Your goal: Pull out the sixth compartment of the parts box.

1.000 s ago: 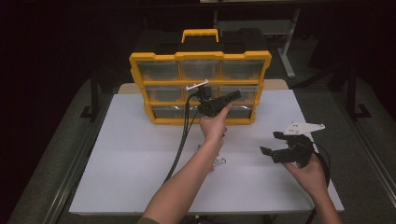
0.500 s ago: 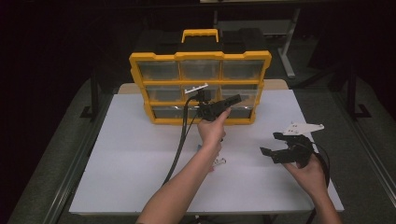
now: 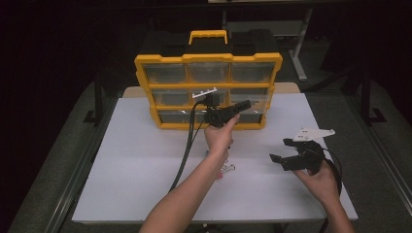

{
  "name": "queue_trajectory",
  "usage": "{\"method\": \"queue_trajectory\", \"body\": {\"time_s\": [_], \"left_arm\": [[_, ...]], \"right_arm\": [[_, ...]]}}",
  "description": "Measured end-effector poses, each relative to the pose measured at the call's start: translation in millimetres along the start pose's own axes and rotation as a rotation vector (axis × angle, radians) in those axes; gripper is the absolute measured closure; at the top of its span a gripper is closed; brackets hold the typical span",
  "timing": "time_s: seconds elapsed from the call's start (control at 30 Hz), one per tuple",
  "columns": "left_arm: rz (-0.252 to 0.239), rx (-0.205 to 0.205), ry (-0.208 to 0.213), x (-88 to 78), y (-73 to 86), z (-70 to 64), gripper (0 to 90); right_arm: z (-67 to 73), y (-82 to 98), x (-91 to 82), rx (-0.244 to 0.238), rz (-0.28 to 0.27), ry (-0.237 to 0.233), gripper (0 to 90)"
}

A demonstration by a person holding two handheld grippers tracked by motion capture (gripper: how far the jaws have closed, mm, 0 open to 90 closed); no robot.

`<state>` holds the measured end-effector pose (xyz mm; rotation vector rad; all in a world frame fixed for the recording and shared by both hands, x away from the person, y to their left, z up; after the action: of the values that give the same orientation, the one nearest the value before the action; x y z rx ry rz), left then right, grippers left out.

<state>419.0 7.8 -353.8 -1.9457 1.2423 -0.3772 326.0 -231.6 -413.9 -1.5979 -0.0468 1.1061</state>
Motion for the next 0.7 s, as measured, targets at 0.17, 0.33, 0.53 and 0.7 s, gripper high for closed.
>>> {"method": "queue_trajectory", "body": {"time_s": [0.17, 0.33, 0.53, 0.7], "left_arm": [[0.102, 0.102, 0.013, -6.0, 5.0, -5.5, 65.4], [0.183, 0.272, 0.028, -20.3, -3.3, -13.3, 64.9], [0.242, 0.449, 0.087, -31.5, -24.0, -23.1, 63.8], [0.332, 0.610, 0.086, -31.5, -41.6, -35.2, 63.8]], "right_arm": [[0.4, 0.1, -0.7, -0.007, 0.000, -0.001, 19.5], [-1.3, 0.5, -2.5, 0.002, -0.006, 0.004, 19.5], [1.4, -0.6, -0.1, 0.001, -0.003, -0.008, 19.4], [3.2, -2.8, 0.2, -0.004, -0.019, -0.019, 19.4]]}}
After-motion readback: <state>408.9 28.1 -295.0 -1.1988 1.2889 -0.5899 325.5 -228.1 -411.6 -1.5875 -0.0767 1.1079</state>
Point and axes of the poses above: each handheld gripper's, and its own axes: x roughly forward along the jaws, y roughly out of its underside, z roughly to its left, the point moved 3 cm from there along x, roughly forward along the jaws, and after that the axes turned 3 degrees about x, right-handed, at the moved point
